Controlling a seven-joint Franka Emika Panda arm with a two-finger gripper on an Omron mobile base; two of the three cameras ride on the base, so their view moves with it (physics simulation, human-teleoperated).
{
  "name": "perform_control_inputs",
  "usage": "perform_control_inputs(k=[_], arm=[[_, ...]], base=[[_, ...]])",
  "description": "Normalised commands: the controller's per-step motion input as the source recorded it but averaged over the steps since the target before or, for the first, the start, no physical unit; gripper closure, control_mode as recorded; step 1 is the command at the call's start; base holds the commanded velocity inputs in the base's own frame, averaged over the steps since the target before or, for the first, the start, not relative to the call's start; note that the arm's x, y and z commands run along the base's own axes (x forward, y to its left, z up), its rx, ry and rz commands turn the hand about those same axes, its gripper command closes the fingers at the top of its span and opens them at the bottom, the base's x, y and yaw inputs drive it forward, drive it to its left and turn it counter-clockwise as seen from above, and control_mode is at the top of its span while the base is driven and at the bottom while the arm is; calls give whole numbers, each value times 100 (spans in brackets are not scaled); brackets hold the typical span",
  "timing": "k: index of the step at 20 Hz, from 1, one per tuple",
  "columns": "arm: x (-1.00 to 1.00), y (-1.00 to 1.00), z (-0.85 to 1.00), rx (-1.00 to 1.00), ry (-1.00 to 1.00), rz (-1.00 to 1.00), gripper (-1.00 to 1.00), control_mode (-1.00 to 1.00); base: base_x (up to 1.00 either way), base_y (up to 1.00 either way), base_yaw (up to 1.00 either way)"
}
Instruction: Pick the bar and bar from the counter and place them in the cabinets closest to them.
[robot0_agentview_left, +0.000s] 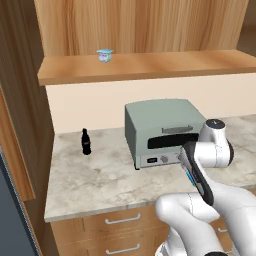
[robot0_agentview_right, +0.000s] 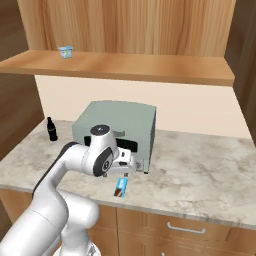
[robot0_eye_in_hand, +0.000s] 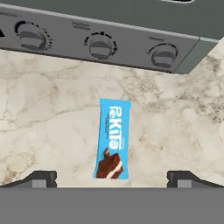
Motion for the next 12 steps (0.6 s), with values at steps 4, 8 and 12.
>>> perform_control_inputs(k=[4, 8, 12], arm=[[16, -4, -42, 0, 0, 0, -100, -100], [16, -8, -40, 0, 0, 0, -100, -100], [18, -10, -38, 0, 0, 0, -100, -100]], base=[[0, 0, 0], [0, 0, 0], [0, 0, 0]])
